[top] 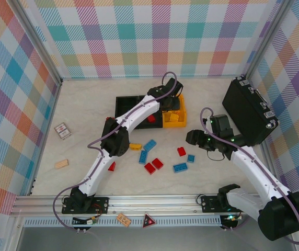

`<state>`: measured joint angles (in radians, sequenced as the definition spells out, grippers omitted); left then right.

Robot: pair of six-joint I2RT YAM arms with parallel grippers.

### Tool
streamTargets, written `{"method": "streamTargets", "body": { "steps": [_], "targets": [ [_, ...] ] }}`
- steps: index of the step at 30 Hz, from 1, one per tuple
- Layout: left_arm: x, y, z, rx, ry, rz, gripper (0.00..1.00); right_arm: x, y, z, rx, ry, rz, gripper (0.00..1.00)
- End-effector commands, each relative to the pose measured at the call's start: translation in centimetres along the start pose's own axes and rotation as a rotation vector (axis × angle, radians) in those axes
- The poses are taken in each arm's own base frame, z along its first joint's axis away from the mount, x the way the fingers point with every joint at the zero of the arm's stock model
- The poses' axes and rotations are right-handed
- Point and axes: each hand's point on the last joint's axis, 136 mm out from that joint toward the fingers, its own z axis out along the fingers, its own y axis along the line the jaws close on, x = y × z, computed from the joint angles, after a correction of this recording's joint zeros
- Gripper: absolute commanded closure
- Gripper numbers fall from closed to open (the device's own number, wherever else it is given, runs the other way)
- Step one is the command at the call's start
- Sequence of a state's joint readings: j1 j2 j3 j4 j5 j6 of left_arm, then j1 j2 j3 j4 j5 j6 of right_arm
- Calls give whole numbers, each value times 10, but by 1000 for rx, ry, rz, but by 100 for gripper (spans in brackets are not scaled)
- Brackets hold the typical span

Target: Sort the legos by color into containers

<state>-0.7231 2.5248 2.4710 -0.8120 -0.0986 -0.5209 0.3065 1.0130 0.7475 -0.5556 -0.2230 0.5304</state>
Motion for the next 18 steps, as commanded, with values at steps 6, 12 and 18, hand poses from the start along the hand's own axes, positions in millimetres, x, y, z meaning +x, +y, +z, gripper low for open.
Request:
{"method": "streamTargets", "body": {
  "steps": [6, 12, 18],
  "targets": [
    [-11, -16, -38, 46, -23, 44, 49, 4, 1, 1, -25, 15, -2, 38],
    [6, -23, -74, 66, -35, 86, 50, 8, 2, -3, -33, 19, -11, 37],
    [32, -4, -117, 74, -63, 81, 48, 17, 11, -9, -91, 46, -22, 37]
  ]
}}
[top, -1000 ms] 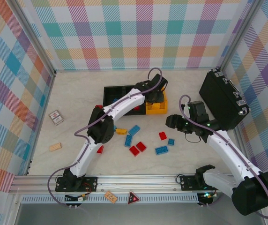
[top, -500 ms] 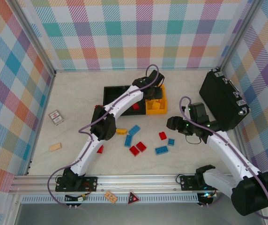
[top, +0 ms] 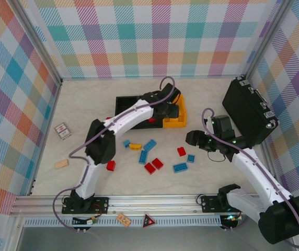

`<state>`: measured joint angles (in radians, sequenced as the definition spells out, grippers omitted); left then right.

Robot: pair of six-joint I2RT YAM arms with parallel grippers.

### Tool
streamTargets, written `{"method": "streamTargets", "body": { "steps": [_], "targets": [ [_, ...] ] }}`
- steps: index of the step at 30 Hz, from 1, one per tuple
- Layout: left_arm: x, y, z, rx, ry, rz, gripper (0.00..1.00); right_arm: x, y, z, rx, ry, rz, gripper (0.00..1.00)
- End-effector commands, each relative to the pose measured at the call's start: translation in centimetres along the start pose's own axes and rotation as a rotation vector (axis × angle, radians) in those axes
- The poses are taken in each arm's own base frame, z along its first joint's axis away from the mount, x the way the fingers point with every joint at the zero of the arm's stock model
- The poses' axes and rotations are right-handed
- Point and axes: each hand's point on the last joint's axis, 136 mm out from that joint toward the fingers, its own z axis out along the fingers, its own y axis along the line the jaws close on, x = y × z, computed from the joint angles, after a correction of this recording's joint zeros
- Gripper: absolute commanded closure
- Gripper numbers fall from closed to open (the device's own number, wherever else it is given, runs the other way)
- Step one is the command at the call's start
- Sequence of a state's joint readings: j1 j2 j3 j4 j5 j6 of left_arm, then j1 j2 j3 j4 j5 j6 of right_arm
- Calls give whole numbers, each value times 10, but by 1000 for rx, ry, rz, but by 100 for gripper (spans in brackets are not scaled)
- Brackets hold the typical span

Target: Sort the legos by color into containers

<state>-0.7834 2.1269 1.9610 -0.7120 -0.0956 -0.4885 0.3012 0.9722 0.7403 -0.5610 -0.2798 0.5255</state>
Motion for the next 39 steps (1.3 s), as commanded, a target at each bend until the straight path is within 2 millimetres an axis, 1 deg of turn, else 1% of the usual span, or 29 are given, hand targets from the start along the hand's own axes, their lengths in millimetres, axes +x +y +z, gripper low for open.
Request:
{"method": "streamTargets", "body": {
  "steps": [1, 3, 7, 9, 11, 15, 17, 19, 20, 23, 28, 36, 39],
  "targets": [
    [-6, 1, -43, 38, -99, -4, 47, 15, 2, -1, -39, 50, -9, 37],
    [8, 15, -53, 19, -97, -12, 47, 18, 6, -1, -59, 61, -11, 37],
    [37, 50, -69, -53, -88, -47, 46, 27, 19, -2, -94, 88, -52, 37],
    [54, 71, -75, -102, -86, -112, 43, 34, 23, 1, -98, 107, -67, 37],
    [69, 87, -79, -125, -93, -200, 39, 39, 25, 6, -91, 124, -79, 37],
    [93, 106, -79, -138, -103, -363, 36, 44, 30, 15, -90, 144, -85, 37],
    [103, 120, -78, -178, -108, -437, 31, 45, 33, 17, -90, 147, -94, 37],
    [109, 129, -77, -210, -117, -481, 29, 46, 36, 18, -90, 152, -101, 37],
    [113, 134, -76, -234, -118, -503, 26, 47, 36, 19, -88, 155, -102, 37],
    [123, 145, -72, -275, -126, -593, 21, 49, 37, 20, -87, 160, -105, 37],
    [131, 155, -61, -310, -146, -688, 20, 56, 40, 26, -89, 179, -114, 37],
    [134, 161, -46, -350, -158, -744, 16, 59, 41, 33, -82, 197, -122, 37],
    [143, 162, -36, -365, -118, -773, 16, 59, 41, 32, -78, 196, -126, 37]
  ]
}}
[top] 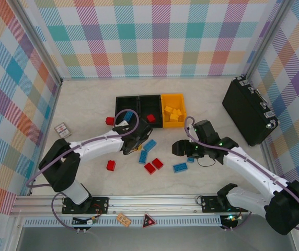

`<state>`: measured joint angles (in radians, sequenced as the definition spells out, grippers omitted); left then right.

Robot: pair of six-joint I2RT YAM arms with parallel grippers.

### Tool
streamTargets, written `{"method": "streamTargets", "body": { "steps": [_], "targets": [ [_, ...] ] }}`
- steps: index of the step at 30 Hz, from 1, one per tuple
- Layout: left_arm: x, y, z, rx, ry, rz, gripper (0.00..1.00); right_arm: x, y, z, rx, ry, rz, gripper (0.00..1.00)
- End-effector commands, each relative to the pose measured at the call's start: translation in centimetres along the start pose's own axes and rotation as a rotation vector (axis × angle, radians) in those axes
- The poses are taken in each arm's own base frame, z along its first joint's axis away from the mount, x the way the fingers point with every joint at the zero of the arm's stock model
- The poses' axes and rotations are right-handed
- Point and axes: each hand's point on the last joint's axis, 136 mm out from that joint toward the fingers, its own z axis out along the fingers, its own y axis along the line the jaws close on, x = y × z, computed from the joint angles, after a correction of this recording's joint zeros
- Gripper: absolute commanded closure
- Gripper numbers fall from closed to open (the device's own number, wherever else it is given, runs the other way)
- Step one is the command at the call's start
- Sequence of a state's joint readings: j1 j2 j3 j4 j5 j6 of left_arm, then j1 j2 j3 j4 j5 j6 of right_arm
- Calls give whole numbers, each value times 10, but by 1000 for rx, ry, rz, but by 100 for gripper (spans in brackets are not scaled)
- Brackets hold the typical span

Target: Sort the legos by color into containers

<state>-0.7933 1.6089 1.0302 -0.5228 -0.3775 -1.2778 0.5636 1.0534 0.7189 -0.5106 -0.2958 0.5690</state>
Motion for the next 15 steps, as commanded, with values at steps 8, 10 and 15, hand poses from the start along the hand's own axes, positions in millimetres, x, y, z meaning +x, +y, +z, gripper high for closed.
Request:
{"method": "streamTargets", "body": {
  "steps": [8, 10, 15],
  "targets": [
    [9, 16, 28, -94, 15, -60, 20, 1, -5, 2, 21, -5, -4, 37],
    [11, 17, 33, -103, 23, -54, 23, 1, -6, 2, 24, -7, -2, 37],
    [19, 15, 41, -110, 72, -32, 38, 0, -9, 1, 45, -16, -2, 37]
  ]
}}
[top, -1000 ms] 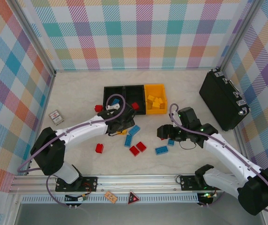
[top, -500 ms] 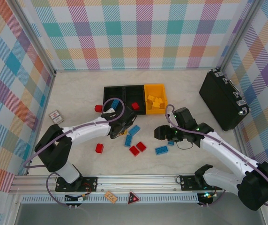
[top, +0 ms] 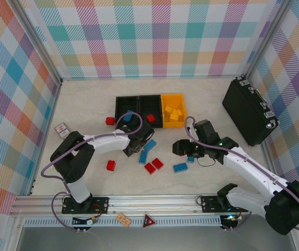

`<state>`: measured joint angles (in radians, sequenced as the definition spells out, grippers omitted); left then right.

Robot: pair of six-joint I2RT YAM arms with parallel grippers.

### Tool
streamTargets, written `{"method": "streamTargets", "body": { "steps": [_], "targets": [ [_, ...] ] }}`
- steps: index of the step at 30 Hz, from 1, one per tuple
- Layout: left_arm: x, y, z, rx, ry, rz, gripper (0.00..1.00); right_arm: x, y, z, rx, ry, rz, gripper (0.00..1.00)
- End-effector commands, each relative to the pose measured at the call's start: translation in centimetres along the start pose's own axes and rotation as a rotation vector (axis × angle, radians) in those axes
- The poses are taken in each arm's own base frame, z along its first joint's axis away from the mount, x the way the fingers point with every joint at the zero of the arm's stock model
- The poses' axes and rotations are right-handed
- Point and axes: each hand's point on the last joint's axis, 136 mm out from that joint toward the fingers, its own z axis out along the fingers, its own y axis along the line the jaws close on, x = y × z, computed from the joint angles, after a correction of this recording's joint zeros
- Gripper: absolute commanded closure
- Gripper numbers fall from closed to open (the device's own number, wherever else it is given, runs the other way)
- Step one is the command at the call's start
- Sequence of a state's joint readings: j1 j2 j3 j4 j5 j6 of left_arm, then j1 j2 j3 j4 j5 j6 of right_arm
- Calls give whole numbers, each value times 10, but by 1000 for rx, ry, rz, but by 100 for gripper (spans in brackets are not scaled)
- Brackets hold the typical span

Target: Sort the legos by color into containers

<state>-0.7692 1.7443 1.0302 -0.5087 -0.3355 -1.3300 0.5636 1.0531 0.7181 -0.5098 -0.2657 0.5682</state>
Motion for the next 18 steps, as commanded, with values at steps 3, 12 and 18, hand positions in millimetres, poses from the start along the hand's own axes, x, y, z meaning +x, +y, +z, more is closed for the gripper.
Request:
{"method": "streamTargets", "body": {
  "steps": [3, 12, 18],
  "targets": [
    [4, -3, 3, 1, 30, 7, 51, 3, -5, 1, 24, -2, 1, 37],
    [-7, -2, -22, 42, 11, 40, 77, 3, -6, 5, 18, -2, 13, 37],
    [-20, -17, -50, 105, -14, 122, 78, 2, -6, 4, 20, -10, 10, 37]
  ]
}}
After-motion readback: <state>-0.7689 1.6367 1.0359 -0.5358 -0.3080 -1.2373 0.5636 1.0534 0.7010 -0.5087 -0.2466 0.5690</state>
